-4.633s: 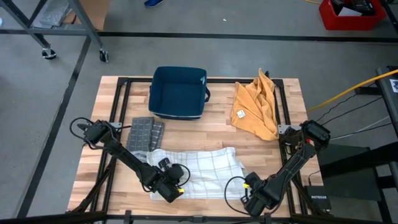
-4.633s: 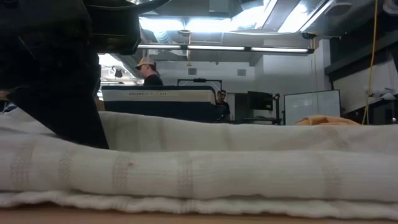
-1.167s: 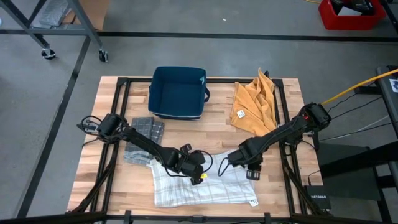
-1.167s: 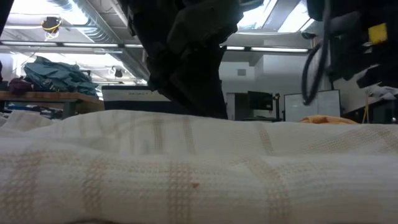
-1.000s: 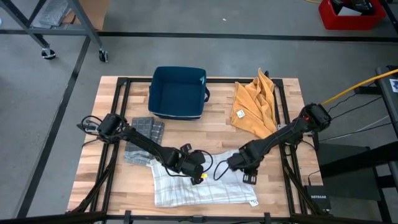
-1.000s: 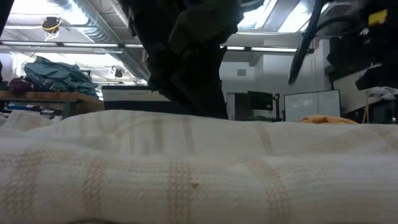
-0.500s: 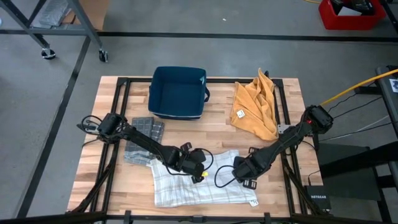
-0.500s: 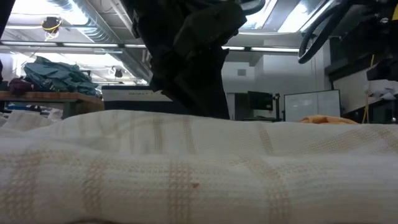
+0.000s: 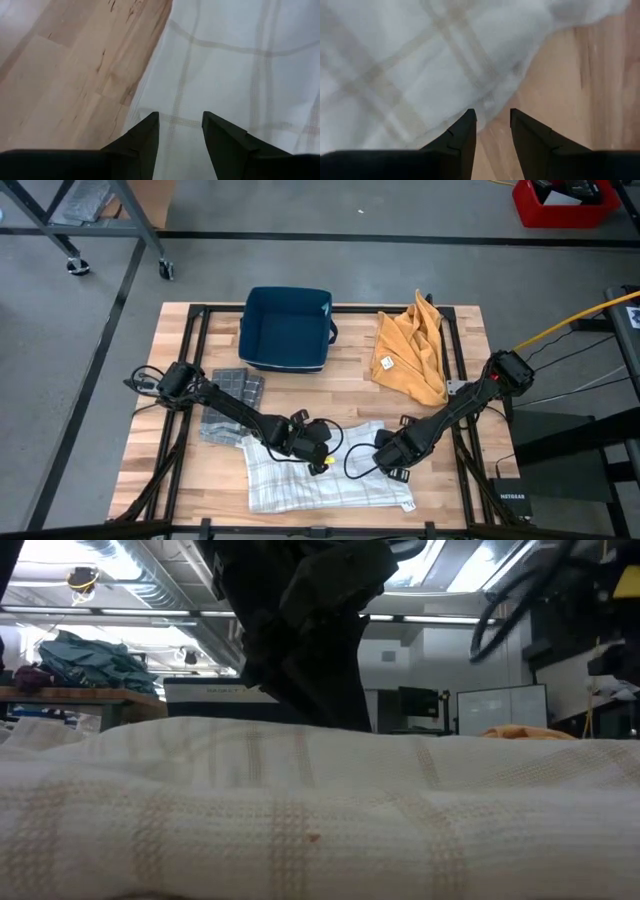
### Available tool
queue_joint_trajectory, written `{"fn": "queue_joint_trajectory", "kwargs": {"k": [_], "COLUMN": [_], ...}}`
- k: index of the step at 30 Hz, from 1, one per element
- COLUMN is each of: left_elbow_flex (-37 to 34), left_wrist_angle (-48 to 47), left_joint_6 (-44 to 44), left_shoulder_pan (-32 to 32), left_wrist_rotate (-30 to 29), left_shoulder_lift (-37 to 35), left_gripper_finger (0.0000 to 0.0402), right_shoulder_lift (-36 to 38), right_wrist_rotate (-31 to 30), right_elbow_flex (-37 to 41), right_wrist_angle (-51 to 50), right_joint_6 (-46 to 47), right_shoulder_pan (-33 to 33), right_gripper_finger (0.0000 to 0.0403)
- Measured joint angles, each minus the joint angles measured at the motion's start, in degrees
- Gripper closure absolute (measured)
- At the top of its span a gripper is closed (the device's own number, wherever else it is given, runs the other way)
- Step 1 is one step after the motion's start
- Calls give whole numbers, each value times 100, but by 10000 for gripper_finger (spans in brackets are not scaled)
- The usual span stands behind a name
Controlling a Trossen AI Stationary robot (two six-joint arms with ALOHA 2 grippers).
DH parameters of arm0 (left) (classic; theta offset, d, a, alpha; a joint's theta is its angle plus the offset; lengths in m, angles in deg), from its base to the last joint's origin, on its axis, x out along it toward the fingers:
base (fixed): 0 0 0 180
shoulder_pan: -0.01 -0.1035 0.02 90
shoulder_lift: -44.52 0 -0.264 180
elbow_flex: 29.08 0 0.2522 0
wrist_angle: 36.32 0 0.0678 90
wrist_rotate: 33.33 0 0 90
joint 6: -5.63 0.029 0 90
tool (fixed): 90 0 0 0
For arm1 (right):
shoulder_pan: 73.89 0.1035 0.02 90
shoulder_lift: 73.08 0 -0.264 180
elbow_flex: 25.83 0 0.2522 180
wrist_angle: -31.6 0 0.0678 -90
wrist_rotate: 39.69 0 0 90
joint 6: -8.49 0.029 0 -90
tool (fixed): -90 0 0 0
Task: Fold towel
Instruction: Fold the white patterned towel
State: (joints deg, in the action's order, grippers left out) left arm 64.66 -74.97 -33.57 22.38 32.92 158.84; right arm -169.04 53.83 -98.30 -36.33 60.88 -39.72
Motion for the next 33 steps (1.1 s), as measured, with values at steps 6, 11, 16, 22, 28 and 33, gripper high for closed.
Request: {"fn": "queue_joint_trajectory", "kwargs": {"k": [6,11,16,22,28,33], "left_elbow_flex": [0,0,0,0,15,15], "left_wrist_angle": [6,8,34,31,52,47], "left_joint_6": [-87,-117,-264,-280,-280,-281], "left_shoulder_pan": [15,15,26,24,24,24], "left_wrist_rotate": [1,1,81,133,186,196], "left_shoulder_lift": [0,21,213,431,530,538], "left_gripper_finger": [259,259,259,259,259,259], "right_shoulder_lift": [-2,0,0,-9,-9,-11], "right_wrist_rotate": [184,107,64,-129,-348,-781], "right_elbow_flex": [241,268,266,266,266,266], "right_wrist_angle": [128,267,372,503,549,368], "right_joint_6": [143,139,138,136,136,137], "right_shoulder_pan": [0,-2,-2,-2,-2,-3], "right_gripper_finger": [279,279,279,279,279,279]}}
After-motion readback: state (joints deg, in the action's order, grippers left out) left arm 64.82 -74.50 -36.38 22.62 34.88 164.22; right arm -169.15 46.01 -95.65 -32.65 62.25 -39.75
